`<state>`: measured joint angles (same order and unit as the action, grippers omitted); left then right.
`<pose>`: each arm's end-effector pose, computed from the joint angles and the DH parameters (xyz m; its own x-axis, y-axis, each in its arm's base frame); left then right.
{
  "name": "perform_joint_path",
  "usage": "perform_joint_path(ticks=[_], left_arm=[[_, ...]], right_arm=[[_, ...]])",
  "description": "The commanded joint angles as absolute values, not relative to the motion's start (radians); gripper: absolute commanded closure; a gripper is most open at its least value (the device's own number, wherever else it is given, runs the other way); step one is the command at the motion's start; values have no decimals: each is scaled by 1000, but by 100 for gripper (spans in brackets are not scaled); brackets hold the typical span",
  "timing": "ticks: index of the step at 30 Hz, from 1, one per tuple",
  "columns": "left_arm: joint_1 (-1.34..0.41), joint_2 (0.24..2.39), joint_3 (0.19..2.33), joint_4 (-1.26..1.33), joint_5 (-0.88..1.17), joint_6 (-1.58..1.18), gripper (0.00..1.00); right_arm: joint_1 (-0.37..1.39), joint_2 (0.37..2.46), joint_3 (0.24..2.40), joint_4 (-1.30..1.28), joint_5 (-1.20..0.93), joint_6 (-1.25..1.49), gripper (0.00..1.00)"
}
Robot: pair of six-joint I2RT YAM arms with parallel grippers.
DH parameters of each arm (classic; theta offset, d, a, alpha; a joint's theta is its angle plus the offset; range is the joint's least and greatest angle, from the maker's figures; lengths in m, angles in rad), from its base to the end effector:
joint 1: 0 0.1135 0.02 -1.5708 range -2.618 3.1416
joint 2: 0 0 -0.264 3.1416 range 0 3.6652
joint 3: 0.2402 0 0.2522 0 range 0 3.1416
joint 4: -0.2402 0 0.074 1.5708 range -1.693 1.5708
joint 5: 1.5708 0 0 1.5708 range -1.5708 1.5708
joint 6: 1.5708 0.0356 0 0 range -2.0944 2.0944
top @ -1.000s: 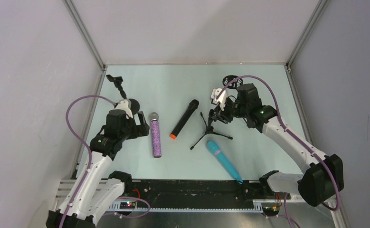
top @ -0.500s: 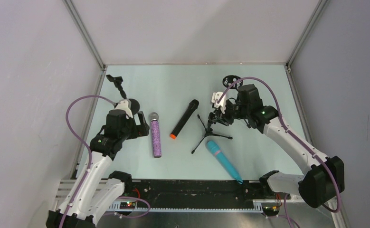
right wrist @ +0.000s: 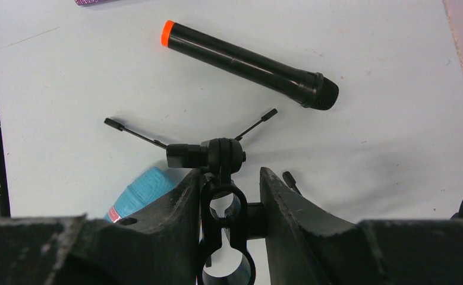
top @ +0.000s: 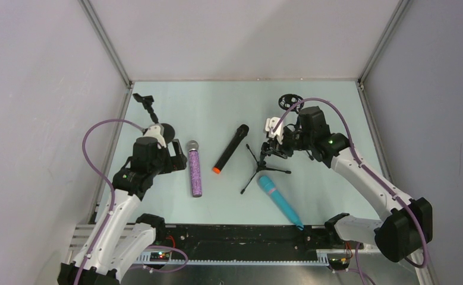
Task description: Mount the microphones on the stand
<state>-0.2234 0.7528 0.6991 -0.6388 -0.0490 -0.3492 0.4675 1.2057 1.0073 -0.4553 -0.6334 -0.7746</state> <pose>0.1559 -0.0336 0.2708 -0.6482 -0.2032 -0.7339 -0.0396 0.9714 -0.2339 0.2219 0.1356 0.3082 0.1594 -0.5510 -0.8191 -0.9391 0.1712 -0.2980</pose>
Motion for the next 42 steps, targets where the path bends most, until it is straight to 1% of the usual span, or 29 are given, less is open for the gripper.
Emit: perform_joint_path(ticks=[1, 2, 4, 5, 6, 7, 8, 10, 23, 29, 35, 42], left_arm=[[-228, 749, 692, -623, -47, -363, 2], [-227, 749, 692, -623, -47, -363, 2], [-227, 748, 692, -623, -48, -363, 2], [-227, 747, 691, -624, -48, -363, 2], [-227, 747, 691, -623, -47, -363, 2], [-227, 749, 692, -623, -47, -363, 2], [-227, 750, 691, -622, -48, -362, 2], [-227, 749, 690, -622, -48, -363, 2], [-228, 751, 692, -623, -48, -363, 2], [-227, 751, 691, -624, -51, -363, 2], [-227, 758, 692, -624, -50, -364, 2], [-228, 766, 693, -623, -50, -363, 2]], right_arm=[[475, 1162, 1009, -426, -614, -791, 64], [476, 1159, 1009, -422, -608, -788, 60], [480, 1150, 1008, -409, -592, -778, 50], [482, 1147, 1008, -401, -587, -772, 48], [483, 1142, 1008, -392, -587, -768, 41], [484, 1139, 1008, -388, -586, -761, 21], [484, 1134, 1008, -384, -586, -758, 6], [488, 1126, 1008, -373, -585, -751, 1], [495, 1023, 1008, -327, -668, -711, 1], [494, 939, 963, -223, -696, -646, 1], [495, 856, 912, -146, -673, -600, 1], [494, 802, 878, -132, -600, -517, 1]])
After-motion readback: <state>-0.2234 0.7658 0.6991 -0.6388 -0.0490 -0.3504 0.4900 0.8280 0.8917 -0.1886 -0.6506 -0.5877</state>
